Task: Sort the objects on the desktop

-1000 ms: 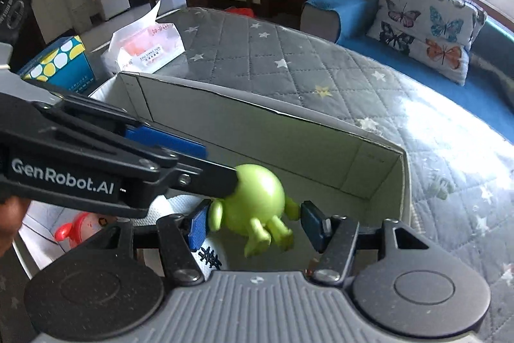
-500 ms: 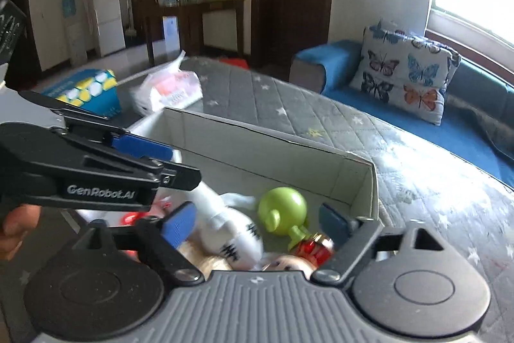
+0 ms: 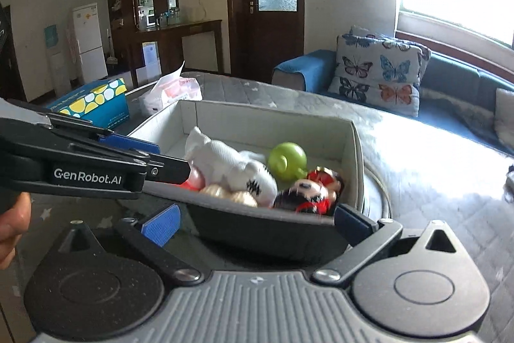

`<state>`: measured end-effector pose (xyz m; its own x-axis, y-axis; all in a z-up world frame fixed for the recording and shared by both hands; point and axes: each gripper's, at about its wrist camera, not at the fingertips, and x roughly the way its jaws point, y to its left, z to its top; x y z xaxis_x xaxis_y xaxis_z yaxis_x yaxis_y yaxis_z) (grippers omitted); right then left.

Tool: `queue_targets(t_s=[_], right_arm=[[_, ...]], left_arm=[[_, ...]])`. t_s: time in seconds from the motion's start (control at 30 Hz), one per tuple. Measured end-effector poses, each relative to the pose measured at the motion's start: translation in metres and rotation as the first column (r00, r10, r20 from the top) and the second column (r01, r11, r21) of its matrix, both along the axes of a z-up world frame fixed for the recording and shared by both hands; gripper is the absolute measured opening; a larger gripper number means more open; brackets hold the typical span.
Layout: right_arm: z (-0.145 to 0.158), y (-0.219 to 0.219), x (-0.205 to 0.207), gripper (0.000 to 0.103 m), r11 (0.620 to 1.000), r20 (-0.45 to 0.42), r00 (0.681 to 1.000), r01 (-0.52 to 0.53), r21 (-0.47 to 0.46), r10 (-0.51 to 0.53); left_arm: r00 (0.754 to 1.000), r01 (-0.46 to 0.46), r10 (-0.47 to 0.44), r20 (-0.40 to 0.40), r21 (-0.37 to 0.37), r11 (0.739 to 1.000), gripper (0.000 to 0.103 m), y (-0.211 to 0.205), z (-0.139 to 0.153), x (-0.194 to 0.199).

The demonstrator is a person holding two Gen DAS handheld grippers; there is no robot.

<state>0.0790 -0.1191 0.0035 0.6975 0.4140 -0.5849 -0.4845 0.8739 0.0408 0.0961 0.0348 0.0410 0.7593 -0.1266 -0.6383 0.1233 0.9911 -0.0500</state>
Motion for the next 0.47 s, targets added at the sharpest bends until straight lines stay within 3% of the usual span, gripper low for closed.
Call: queue_targets(t_s=[0.47], right_arm=[[-0.008, -0.008, -0.028, 0.103, 0.999, 0.002, 0.999, 0.032, 0.038, -0.032]], left_arm=[[1.000, -0.003, 0.004, 0.017, -0.021, 1.000, 0.038, -0.014, -0.014, -0.027]])
